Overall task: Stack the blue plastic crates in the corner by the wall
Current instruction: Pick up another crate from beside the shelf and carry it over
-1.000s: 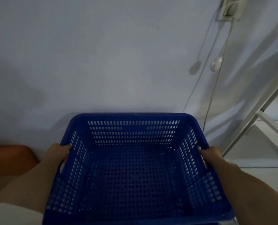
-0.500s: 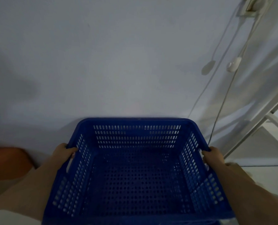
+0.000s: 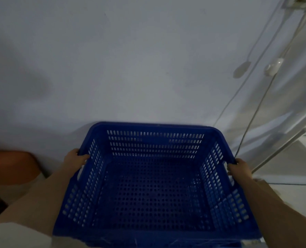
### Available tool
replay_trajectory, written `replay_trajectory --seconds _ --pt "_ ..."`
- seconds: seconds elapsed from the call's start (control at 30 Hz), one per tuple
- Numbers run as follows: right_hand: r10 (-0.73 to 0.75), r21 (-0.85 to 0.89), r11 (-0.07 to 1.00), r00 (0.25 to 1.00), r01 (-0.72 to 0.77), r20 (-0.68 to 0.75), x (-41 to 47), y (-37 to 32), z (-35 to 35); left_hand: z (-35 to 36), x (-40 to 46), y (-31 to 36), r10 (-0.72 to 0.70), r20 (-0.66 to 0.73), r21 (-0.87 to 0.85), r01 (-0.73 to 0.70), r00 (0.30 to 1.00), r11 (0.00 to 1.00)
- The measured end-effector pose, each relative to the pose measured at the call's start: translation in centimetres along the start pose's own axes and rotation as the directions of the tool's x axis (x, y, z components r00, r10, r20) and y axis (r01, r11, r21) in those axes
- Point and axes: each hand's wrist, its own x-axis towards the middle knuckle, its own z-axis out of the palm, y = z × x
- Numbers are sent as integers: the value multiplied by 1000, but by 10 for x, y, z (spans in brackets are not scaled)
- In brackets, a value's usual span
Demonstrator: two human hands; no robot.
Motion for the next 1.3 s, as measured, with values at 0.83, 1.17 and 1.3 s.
replay_trajectory --seconds 0.83,1.17,1.3 --pt "4 -249 968 998 10 57 18 -8 15 -10 15 -16 -57 98 88 49 993 995" --pt "33 -263 965 997 -14 68 27 -11 9 -14 8 -14 -47 159 128 26 986 991" --pt "35 -220 975 998 -23 50 26 -6 3 -6 6 -13 -56 175 108 38 983 993"
